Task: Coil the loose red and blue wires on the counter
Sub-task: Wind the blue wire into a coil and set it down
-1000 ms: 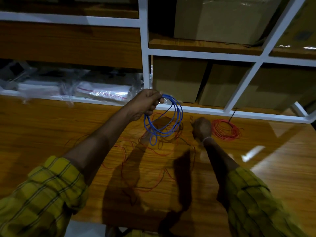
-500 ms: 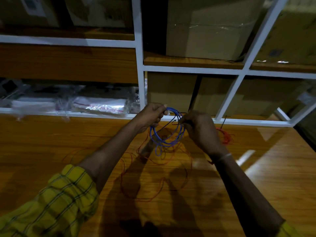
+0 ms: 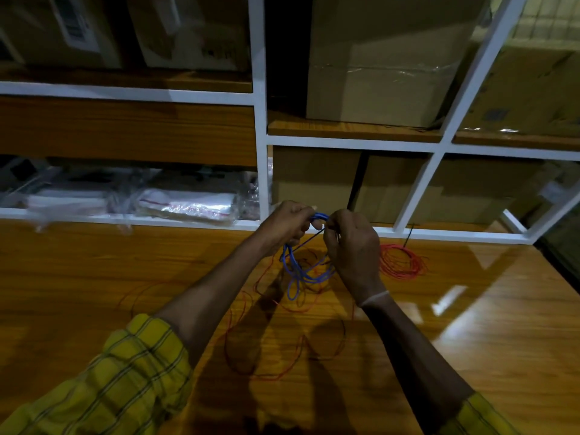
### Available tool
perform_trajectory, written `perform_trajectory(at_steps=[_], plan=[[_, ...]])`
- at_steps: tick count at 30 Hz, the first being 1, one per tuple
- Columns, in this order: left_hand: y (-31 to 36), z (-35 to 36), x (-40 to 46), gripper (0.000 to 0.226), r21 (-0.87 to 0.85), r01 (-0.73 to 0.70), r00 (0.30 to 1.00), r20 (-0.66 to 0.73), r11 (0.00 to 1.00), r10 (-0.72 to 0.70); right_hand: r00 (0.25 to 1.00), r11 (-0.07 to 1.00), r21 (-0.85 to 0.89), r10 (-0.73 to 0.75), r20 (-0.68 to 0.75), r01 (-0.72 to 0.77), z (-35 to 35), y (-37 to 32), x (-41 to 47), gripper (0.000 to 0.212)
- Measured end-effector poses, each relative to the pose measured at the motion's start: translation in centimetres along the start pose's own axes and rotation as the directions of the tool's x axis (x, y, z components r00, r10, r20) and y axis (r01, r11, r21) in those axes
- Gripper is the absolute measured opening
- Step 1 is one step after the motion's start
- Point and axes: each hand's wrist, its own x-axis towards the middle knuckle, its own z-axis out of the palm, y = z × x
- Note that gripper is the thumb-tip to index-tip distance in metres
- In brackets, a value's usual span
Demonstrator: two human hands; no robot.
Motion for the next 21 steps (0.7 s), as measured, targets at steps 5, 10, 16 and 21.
perform_trajectory(at_steps=[5,10,16,21], plan=[[0.2,0.0,-0.1,0.025,0.007,-0.003,1.0,-0.008,1.0,0.003,1.0,1.0,0.018,-0.002,0.0,0.002,0.1,-0.2,-0.1,0.013],[0.6,0.0,-0.3,0.019,0.017,-0.034,0.999,0.024,0.999,0.034,1.0,1.0,0.022,0.0,-0.005,0.0,0.3,0.0,0.2,0.012],[0.7,0.1,-0.3,0.017,0.031,-0.086,0.995,0.053,0.996,0.084,1.0,1.0,0.016,0.004,-0.016,-0.004,0.3,0.4,0.2,0.012],[0.4,0.0,-0.1,0.017,0.031,-0.093,0.995,0.037,0.995,0.092,0.997,0.996,0.055,0.073,-0.034,-0.071,-0.3,1.0,0.2,0.014]])
